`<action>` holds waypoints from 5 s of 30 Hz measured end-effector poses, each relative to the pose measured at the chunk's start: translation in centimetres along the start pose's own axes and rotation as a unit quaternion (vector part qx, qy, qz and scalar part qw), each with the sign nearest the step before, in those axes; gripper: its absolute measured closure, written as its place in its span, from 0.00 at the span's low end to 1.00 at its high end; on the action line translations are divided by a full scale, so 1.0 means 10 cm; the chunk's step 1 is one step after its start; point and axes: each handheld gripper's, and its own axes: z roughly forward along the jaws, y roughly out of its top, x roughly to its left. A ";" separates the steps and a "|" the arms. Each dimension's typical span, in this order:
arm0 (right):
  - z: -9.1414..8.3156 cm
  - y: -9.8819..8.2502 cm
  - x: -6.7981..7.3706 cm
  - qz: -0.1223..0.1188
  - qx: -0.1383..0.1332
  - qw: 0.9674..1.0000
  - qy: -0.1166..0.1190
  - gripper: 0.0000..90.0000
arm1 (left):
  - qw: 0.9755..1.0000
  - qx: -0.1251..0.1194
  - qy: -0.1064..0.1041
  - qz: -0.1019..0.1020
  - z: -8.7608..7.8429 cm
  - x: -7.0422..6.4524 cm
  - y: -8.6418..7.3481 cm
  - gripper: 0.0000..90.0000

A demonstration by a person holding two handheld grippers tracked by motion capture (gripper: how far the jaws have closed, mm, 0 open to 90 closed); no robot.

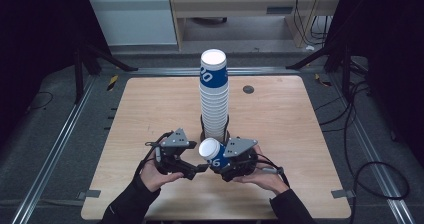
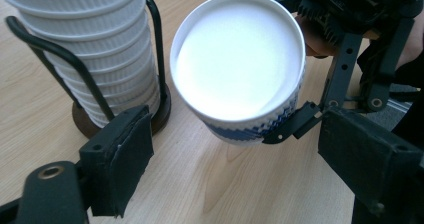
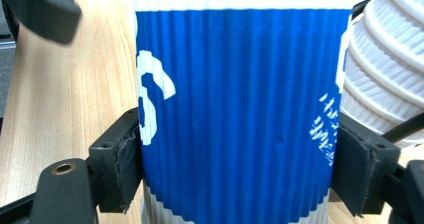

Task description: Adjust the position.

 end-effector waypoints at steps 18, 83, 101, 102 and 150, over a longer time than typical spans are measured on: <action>0.15 0.02 0.13 -0.029 0.022 0.999 0.027 0.23 | 0.999 0.032 -0.020 -0.012 0.21 0.03 -0.03 0.20; -0.01 -0.04 -0.09 0.069 -0.056 0.993 0.072 0.10 | 0.992 -0.101 -0.068 -0.020 -0.10 0.21 -0.15 0.29; 0.08 -0.04 -0.06 0.064 -0.046 0.992 0.096 0.16 | 0.993 -0.080 -0.082 -0.012 -0.02 0.15 -0.13 0.29; 0.08 -0.04 -0.06 0.064 -0.046 0.992 0.097 0.16 | 0.993 -0.080 -0.081 -0.012 -0.02 0.15 -0.12 0.29; 0.23 -0.11 0.08 -0.036 0.076 0.993 0.078 0.16 | 0.993 0.081 -0.083 0.032 0.26 0.12 -0.25 0.26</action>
